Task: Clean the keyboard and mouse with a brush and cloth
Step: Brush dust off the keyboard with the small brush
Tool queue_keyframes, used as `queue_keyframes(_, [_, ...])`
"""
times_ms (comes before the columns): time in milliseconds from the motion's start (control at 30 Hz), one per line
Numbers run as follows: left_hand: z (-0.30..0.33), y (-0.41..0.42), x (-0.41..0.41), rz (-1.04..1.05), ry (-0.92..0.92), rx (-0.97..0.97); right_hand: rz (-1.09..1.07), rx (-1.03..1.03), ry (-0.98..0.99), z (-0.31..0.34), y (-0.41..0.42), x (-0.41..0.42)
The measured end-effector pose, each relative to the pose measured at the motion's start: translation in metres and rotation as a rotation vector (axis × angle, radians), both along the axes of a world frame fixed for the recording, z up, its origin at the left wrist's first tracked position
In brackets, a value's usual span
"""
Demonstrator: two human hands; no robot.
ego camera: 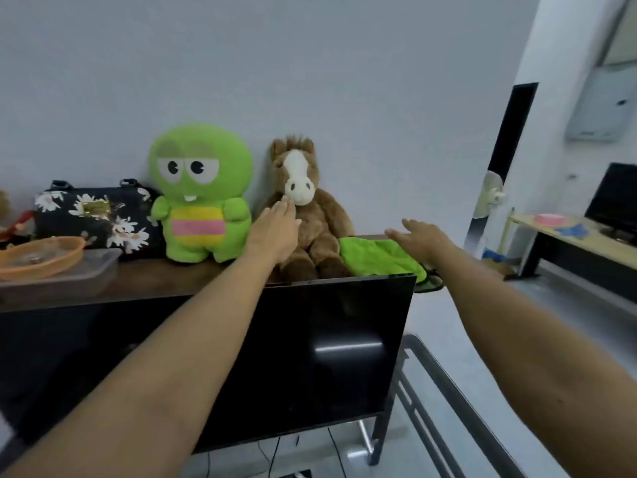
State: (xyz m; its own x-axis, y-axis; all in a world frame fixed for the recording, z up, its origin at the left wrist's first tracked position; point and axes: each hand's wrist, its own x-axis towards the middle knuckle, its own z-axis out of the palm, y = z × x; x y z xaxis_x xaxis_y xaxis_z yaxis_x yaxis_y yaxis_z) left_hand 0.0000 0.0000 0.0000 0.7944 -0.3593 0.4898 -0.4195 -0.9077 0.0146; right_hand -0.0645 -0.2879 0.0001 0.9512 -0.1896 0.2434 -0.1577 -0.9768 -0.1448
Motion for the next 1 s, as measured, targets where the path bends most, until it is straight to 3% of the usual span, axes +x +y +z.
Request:
queue_keyframes(267, [-0.057, -0.153, -0.039, -0.374, -0.058, 0.118, -0.111, -0.224, 0.145, -0.044, -0.093, -0.014])
queue_keyframes(433, [-0.099, -0.18, -0.037, -0.372, -0.24, 0.274, -0.225, 0.131, -0.054, -0.09, -0.131, 0.004])
queue_keyframes(533, [-0.109, -0.183, -0.029, -0.39, -0.351, 0.242, -0.301, 0.318, -0.196, -0.098, -0.131, 0.005])
queue_keyframes(800, [-0.11, -0.184, -0.034, -0.472, -0.449, 0.156, -0.442, 0.421, -0.315, -0.102, -0.119, 0.01])
queue_keyframes(1000, [-0.103, -0.136, -0.054, -0.554, -0.509, -0.165, -0.152, 0.741, -0.701, -0.081, -0.052, -0.025])
